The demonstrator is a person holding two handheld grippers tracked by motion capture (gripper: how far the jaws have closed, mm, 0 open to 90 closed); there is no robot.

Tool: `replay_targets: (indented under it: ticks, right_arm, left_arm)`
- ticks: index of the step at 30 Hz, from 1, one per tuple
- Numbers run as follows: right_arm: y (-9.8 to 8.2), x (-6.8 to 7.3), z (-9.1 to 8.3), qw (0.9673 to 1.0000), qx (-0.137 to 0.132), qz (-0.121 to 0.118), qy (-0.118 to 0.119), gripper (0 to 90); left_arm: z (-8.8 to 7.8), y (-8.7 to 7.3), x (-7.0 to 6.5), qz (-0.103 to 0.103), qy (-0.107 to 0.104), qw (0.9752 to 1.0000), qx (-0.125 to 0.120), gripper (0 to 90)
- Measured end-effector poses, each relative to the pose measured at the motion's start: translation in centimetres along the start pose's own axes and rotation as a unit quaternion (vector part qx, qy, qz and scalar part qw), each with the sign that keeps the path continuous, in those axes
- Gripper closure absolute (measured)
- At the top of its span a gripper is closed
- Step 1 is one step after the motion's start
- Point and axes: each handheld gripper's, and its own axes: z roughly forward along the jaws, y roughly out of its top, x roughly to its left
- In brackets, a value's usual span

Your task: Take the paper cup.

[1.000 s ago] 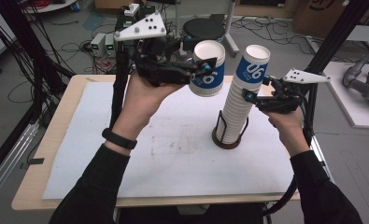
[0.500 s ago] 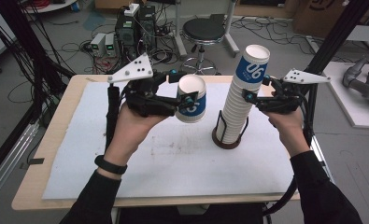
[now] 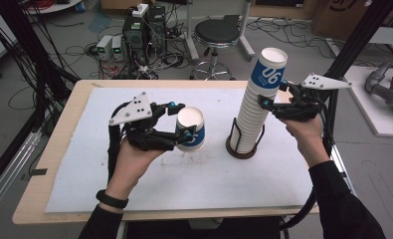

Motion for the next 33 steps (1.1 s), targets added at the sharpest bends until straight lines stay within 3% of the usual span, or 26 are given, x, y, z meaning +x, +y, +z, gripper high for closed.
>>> replay_targets:
  ticks: [14,20,27,33]
  right_arm:
    - [0.0,0.0,-0.3,0.9998,-0.012,0.012,0.005,13.7]
    - [0.0,0.4,-1.2,0.9999,-0.014,0.002,-0.009,13.8]
    - [-1.3,0.6,-2.3,0.9989,-0.023,0.006,-0.039,13.7]
    - [-2.6,1.1,-3.6,0.9987,-0.029,0.009,-0.040,13.8]
  left_arm:
    - [-0.7,-2.3,0.5,-0.017,0.000,0.9999,0.001,30.6]
    - [-0.5,-3.0,0.8,-0.024,0.001,0.9997,0.006,30.6]
    - [-0.2,-3.6,1.0,-0.031,-0.002,0.9994,0.012,30.6]
    - [-0.2,-4.0,1.2,-0.035,-0.002,0.9993,0.014,30.6]
